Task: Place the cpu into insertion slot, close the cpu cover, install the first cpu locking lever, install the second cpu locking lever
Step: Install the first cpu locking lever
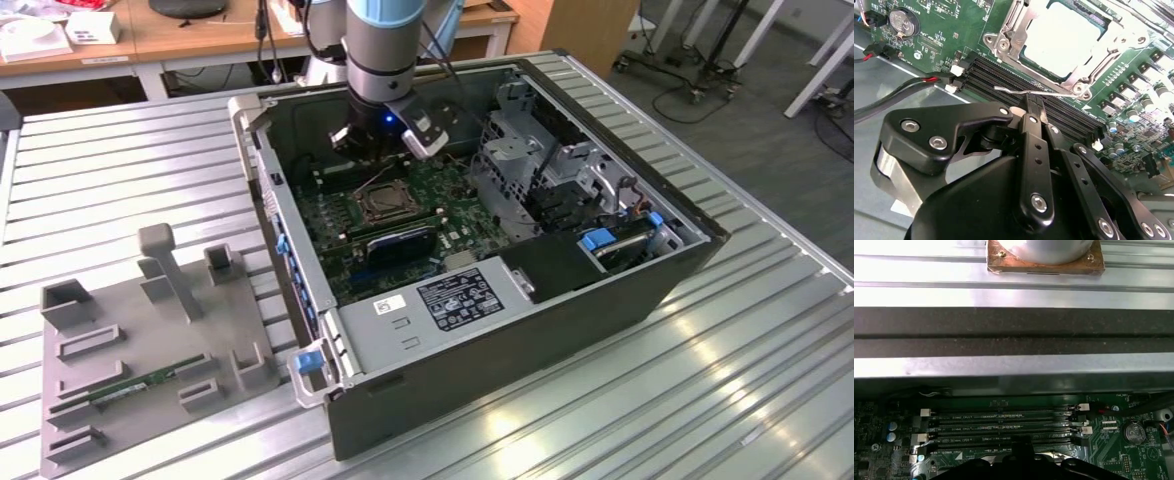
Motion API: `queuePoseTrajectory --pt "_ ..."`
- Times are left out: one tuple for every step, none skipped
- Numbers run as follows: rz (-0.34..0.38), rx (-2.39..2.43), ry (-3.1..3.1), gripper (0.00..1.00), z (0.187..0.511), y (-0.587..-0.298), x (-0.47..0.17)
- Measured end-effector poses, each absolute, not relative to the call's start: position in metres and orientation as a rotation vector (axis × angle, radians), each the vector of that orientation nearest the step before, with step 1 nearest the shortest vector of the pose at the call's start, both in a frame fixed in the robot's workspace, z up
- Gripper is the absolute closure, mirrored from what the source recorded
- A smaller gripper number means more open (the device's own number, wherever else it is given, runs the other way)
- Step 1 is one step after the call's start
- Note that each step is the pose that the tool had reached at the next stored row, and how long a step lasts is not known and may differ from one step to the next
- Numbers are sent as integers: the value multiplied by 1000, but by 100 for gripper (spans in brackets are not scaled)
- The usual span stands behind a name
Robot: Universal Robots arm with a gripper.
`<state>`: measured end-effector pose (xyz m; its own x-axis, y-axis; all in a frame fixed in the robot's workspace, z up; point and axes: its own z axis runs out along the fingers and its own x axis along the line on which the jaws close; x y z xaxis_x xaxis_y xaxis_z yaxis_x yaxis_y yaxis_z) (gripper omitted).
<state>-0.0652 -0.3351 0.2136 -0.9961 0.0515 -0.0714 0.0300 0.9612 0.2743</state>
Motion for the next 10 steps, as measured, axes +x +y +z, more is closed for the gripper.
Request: queuePoseTrajectory --pt "423 63 3034 89 213 -335 -65" --pt "423 63 3034 89 212 -335 -65" --pt "423 63 3034 89 212 -335 -64" --pt "423 63 3034 89 211 -335 -64" --pt "423 63 3034 89 211 -335 -64" --pt "423 63 3034 89 210 -335 -63" --pt "423 63 3034 89 210 -335 -63" --pt "422 63 3034 89 209 -335 -62" --pt "423 63 3034 89 208 -335 -62" --pt "422 63 3034 89 208 -335 -61"
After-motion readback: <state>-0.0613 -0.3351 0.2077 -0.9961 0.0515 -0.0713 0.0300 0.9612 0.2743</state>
